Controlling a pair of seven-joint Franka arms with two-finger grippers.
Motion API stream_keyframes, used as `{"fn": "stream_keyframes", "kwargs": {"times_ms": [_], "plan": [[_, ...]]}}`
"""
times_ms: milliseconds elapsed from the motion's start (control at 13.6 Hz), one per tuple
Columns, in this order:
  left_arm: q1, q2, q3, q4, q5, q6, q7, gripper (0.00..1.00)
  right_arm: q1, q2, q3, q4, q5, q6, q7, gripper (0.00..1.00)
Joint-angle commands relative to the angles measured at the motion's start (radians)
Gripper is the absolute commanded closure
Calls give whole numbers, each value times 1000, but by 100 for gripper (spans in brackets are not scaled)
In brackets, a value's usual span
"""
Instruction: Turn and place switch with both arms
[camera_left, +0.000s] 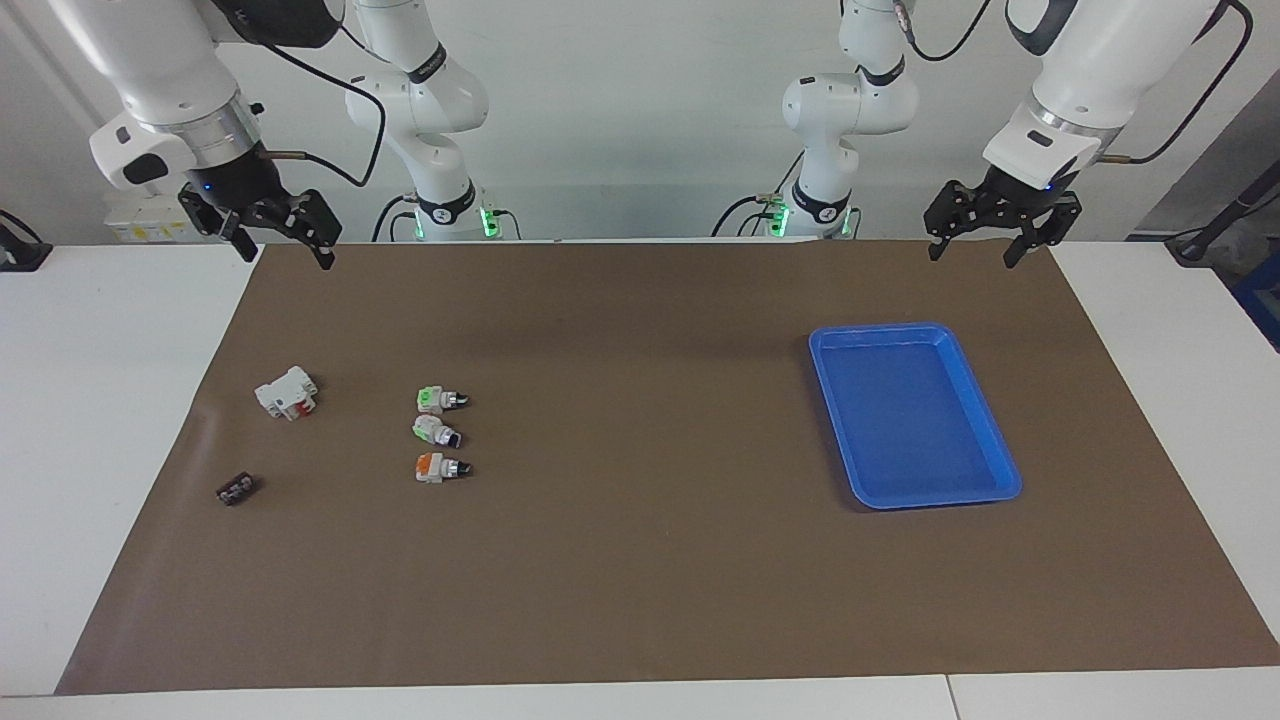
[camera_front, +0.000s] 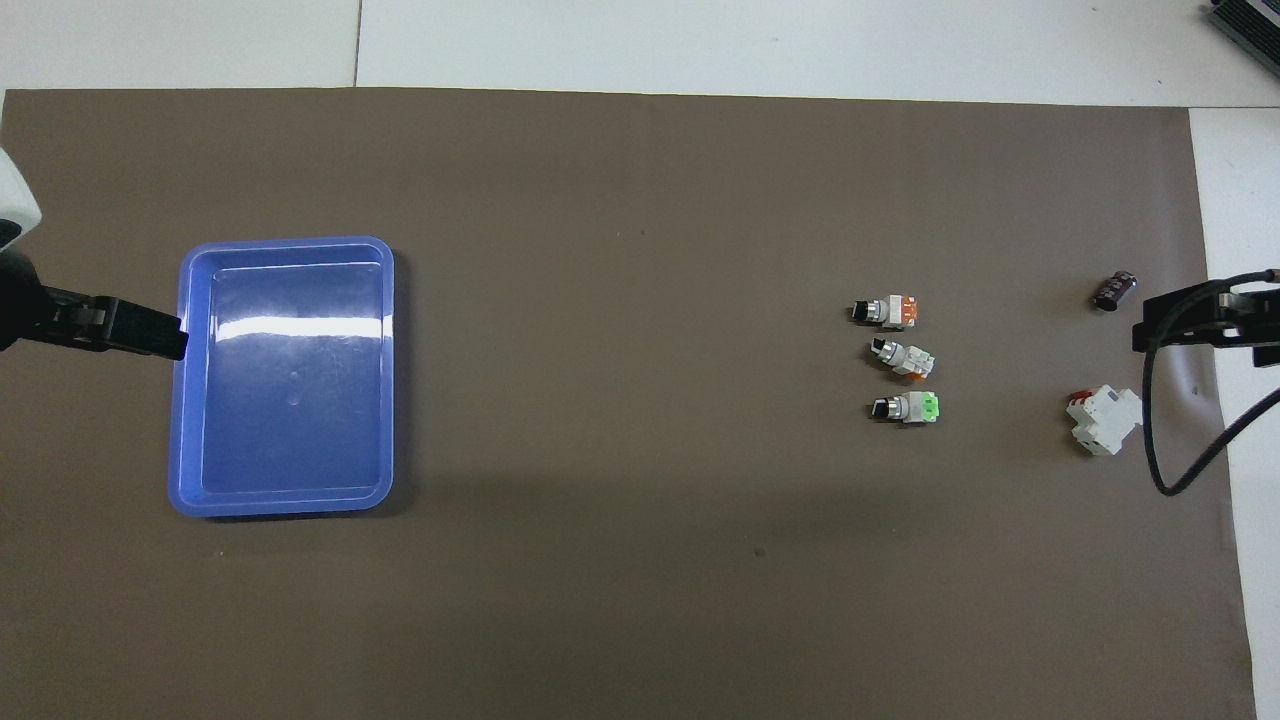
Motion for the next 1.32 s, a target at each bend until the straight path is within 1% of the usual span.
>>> {"fn": "stream_keyframes", "kwargs": {"times_ms": [0,293,367,440,587,734,807,880,1027,1100,1174,1247], "plan": [[2,-23,2,-24,9,6,1,0,-5,-9,6,-2,-3,1,25,0],[2,-23,3,-23,9,12,1,0,-17,-12,6,-4,-3,-3,34,0],[2,-23,5,-23,9,12,5,0,-18,-9,5,-1,-1,21,34,0],[2,-23,6,-23,9,12,5,0,-20,-8,5,1,8,93,30,0],[2,-23,6,-23,7,12,5,0,-17,-12,5,-13,8,106,-7,0],[2,-23,6,-21,9,6,5,0,-18,-47,2,-92,-3,139,25,0],[0,-23,5,-21,9,3,5,0,-21,-66,0,-140,-3,177,84,0],[0,-23,5,-21,9,1,5,0,-25,-99,0,-230,-3,226,188,0],[-1,-26,5,-24,9,-5,3,0,-11,-135,3,-396,-3,416,386,0],[-1,-24,5,-23,9,-2,3,0,4,-134,6,-436,-3,490,457,0],[0,-24,5,-23,9,-2,5,0,30,-103,6,-436,-1,530,520,0],[0,-26,5,-23,9,-3,3,0,37,-50,6,-423,14,572,578,0]]}}
